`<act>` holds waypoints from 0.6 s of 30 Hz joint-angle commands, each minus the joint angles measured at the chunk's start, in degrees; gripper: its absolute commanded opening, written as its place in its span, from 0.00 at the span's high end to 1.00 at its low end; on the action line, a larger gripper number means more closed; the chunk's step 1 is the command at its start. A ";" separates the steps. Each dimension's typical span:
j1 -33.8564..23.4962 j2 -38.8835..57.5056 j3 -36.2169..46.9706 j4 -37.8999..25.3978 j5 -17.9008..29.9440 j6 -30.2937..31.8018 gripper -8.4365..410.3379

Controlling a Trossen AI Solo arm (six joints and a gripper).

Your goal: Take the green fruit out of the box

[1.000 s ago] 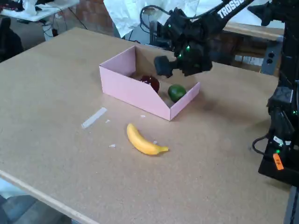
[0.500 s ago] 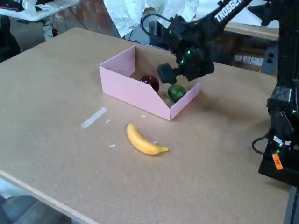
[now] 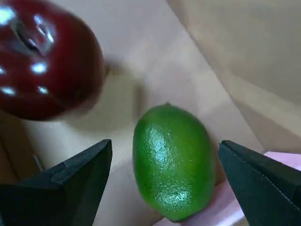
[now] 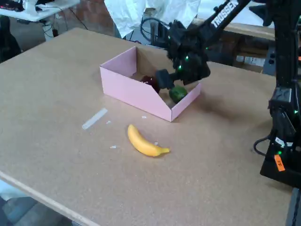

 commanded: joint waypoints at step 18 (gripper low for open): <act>-0.28 3.82 0.04 2.21 0.52 0.85 0.40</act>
